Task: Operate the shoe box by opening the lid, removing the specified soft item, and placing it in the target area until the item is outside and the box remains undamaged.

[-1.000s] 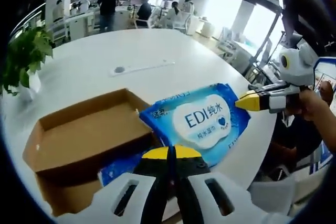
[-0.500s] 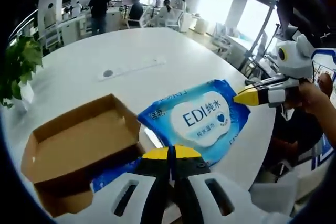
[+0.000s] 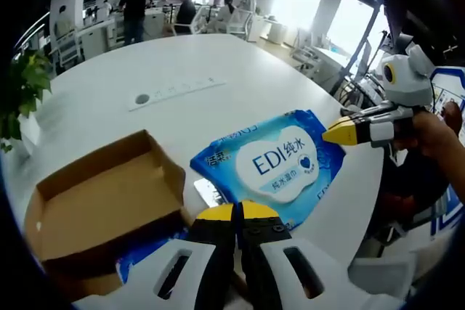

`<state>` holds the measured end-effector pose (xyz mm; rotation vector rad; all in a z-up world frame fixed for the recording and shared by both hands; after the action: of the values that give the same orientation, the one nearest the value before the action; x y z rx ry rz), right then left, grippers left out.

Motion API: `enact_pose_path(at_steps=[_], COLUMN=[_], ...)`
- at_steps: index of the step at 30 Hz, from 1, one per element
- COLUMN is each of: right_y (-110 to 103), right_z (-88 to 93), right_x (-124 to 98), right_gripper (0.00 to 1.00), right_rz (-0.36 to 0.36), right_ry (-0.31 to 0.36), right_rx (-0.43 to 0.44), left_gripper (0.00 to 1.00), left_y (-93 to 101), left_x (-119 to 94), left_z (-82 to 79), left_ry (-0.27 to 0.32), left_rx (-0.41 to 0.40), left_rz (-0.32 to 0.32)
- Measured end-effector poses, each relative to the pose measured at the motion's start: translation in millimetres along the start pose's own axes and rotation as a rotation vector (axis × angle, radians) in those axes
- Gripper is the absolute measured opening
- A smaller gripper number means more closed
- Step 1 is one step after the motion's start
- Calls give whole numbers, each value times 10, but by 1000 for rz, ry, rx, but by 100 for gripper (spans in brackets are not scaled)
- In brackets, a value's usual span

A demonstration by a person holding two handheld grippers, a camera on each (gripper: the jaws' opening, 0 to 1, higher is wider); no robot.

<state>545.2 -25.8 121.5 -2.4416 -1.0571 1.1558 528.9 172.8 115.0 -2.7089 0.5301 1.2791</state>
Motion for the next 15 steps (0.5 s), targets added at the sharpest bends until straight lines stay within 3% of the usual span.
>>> enact_pose_path(at_steps=[5,15], right_y=[85,207], right_z=[33,151], right_x=[90,234], right_gripper=[0,0], right_rz=[-1,4], right_ry=[-18,-64], right_rx=[13,26], left_gripper=[0,0], left_y=[6,53], left_x=[83,253], left_z=[12,111], left_ry=[-27,-116], left_rx=[34,242], left_rz=[-4,-24])
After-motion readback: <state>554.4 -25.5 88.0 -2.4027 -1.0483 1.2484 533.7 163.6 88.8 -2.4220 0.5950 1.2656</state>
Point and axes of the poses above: the point that each gripper's makers call its tool centre point, and the gripper's own axes: x roughly forward along the fingers, y roughly to its right, z roughly out of its underside, the point moved 6 cm from there along -x, roughly backward along the fingers, and after that the axes turned 13 degrees about -z, right-handed, at the moved point
